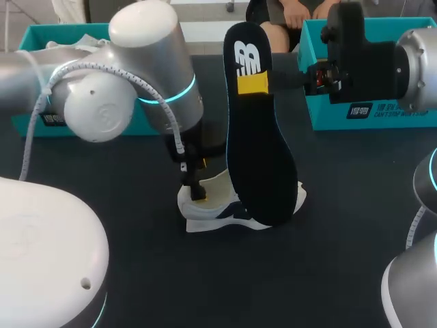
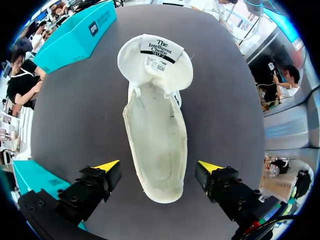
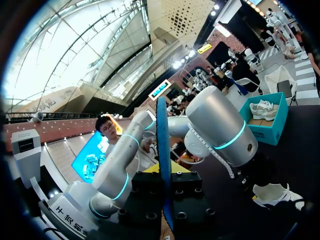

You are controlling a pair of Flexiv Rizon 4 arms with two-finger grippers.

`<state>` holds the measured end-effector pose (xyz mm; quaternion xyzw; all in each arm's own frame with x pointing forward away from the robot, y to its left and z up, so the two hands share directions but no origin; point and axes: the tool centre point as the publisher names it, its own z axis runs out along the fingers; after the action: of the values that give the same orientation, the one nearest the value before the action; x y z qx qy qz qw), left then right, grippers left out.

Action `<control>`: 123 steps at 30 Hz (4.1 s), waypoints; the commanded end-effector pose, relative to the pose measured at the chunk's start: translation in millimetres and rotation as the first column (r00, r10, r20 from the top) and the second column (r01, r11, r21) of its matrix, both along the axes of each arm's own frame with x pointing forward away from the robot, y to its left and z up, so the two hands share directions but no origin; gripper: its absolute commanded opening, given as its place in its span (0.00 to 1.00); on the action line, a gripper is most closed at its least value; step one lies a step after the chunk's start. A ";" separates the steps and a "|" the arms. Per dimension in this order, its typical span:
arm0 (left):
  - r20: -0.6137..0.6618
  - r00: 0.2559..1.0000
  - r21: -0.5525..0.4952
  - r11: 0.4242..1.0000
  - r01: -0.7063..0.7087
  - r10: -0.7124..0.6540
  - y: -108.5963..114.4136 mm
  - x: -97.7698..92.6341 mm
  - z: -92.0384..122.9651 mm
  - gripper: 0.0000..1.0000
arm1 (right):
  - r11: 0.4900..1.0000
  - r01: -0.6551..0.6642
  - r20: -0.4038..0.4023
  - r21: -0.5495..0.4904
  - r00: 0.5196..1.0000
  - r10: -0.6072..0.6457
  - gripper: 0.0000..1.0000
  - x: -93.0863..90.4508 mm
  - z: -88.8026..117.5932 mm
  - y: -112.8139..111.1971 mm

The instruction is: Take the shoe out of the shoebox, open the shoe tongue, remove and reinsert the insole, then place the shoe into the shoebox

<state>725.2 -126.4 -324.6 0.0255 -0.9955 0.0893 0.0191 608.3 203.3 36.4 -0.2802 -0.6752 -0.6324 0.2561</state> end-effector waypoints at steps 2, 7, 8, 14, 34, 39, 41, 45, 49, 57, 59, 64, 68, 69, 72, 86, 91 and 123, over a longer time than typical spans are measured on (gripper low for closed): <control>0.003 1.000 -0.001 1.000 -0.007 0.007 -9.8 8.3 0.8 1.00 | 1.000 0.000 -0.001 0.000 1.000 0.000 0.00 1.3 0.1 3.2; 0.019 0.999 -0.008 1.000 -0.029 0.029 -27.7 24.3 -6.3 1.00 | 1.000 0.000 -0.001 0.000 1.000 0.000 0.00 1.3 0.1 3.2; 0.032 0.999 -0.007 0.999 -0.036 0.036 -33.2 29.2 -10.1 1.00 | 1.000 0.000 -0.001 0.000 1.000 0.000 0.00 1.3 0.1 3.2; 0.037 0.998 -0.048 0.998 -0.048 0.050 -52.2 46.6 -29.0 0.96 | 1.000 0.000 -0.001 0.000 1.000 0.000 0.00 1.3 0.1 3.2; -0.018 0.998 -0.006 0.998 -0.055 0.055 -76.2 39.4 -75.3 0.45 | 1.000 0.000 -0.001 0.000 1.000 0.000 0.00 1.3 0.1 3.2; -0.028 0.997 -0.001 0.998 -0.069 0.069 -73.4 40.0 -78.8 0.00 | 1.000 0.000 -0.001 0.000 1.000 0.000 0.00 1.3 0.1 3.2; -0.032 0.998 -0.004 0.998 -0.059 0.059 -70.9 40.0 -75.8 0.00 | 1.000 0.000 -0.001 0.000 1.000 0.000 0.00 1.3 0.1 3.2; -0.084 0.996 -0.035 0.999 0.006 -0.009 -64.9 41.1 -62.5 0.00 | 1.000 0.000 -0.001 0.000 1.000 0.000 0.00 1.3 0.1 3.2; -0.223 0.956 -0.078 0.981 0.177 -0.190 -62.1 47.8 -48.4 0.00 | 1.000 0.000 -0.001 0.000 1.000 0.000 0.00 1.3 0.1 3.2; -0.470 0.621 -0.215 0.763 0.609 -0.628 -61.0 57.9 -28.8 0.00 | 1.000 0.000 -0.001 0.000 1.000 0.000 0.00 1.3 0.1 3.2; -0.474 0.469 -0.247 0.623 0.742 -0.746 -58.8 54.8 -22.7 0.00 | 1.000 0.000 -0.001 0.000 1.000 0.000 0.00 1.3 0.1 3.2; -0.388 0.317 -0.234 0.425 0.874 -0.865 -51.9 53.1 -10.8 0.00 | 1.000 0.000 -0.001 0.000 1.000 0.000 0.00 1.3 0.1 3.2; -0.388 0.317 -0.234 0.425 0.874 -0.865 -51.9 53.1 -10.8 0.00 | 1.000 0.000 -0.001 0.000 1.000 0.000 0.00 1.3 0.1 3.2; -0.388 0.317 -0.234 0.425 0.874 -0.865 -51.9 53.1 -10.8 0.00 | 1.000 0.000 -0.001 0.000 1.000 0.000 0.00 1.3 0.1 3.2; -0.388 0.317 -0.234 0.425 0.874 -0.865 -51.9 53.1 -10.8 0.00 | 1.000 0.000 -0.001 0.000 1.000 0.000 0.00 1.3 0.1 3.2; -0.303 0.224 -0.119 0.270 0.956 -0.926 -61.4 46.2 -16.1 0.00 | 1.000 0.000 -0.001 0.000 1.000 0.000 0.00 1.3 0.1 3.2; -0.279 0.233 -0.013 0.246 0.969 -0.932 -74.3 46.0 -20.1 0.00 | 1.000 0.000 -0.001 0.000 1.000 0.000 0.00 1.3 0.1 3.2; -0.278 0.069 -0.007 0.073 0.997 -0.958 -86.1 13.9 -73.7 0.00 | 1.000 0.000 -0.001 0.000 1.000 0.000 0.00 1.3 0.1 3.2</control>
<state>732.5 -205.7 -389.5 -0.6405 -0.7490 -0.0469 0.1630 608.2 203.3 36.4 -0.2802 -0.6752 -0.6324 0.2560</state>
